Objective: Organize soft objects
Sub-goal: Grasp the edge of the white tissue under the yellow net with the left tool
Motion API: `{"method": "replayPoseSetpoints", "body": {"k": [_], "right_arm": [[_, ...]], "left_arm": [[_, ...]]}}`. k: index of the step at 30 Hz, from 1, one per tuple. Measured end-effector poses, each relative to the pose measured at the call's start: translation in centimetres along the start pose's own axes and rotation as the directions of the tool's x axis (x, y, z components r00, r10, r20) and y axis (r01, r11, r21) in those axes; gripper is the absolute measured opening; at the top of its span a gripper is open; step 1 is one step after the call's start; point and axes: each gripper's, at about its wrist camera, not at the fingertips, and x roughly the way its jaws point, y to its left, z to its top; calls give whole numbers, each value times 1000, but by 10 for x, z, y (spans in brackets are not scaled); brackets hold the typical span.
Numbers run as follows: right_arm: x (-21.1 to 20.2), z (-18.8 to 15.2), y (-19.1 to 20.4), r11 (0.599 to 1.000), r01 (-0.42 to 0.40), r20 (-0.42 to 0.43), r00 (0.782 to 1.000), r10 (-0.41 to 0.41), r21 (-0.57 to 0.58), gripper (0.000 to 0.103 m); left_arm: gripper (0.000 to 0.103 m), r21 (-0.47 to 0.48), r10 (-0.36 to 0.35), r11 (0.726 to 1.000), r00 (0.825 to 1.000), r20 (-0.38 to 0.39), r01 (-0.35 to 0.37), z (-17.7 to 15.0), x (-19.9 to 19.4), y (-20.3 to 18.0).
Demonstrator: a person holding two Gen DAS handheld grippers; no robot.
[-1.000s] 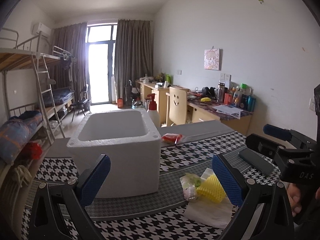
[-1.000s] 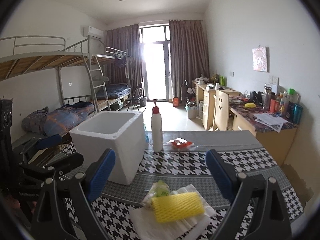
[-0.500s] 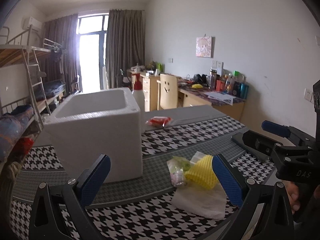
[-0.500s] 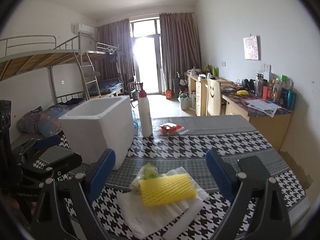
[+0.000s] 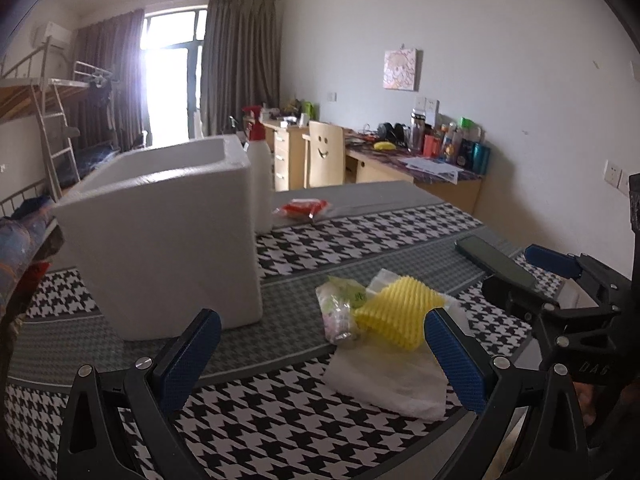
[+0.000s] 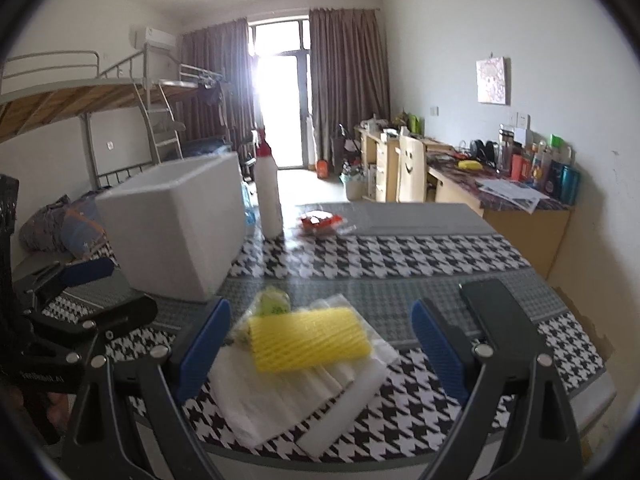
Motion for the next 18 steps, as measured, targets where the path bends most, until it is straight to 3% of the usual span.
{"method": "replayPoseSetpoints", "body": {"k": [9,18], "right_arm": [[3,-23,-9,999,40,-57,998,-39,14,94],[8,-39,-13,998,28,-102,995,-23,49,94]], "left_arm": [[102,9,-27,1000,997,-66,27,-11,12,-7],[102,15,-53,998,992,-116,55,-22,21,-12]]}}
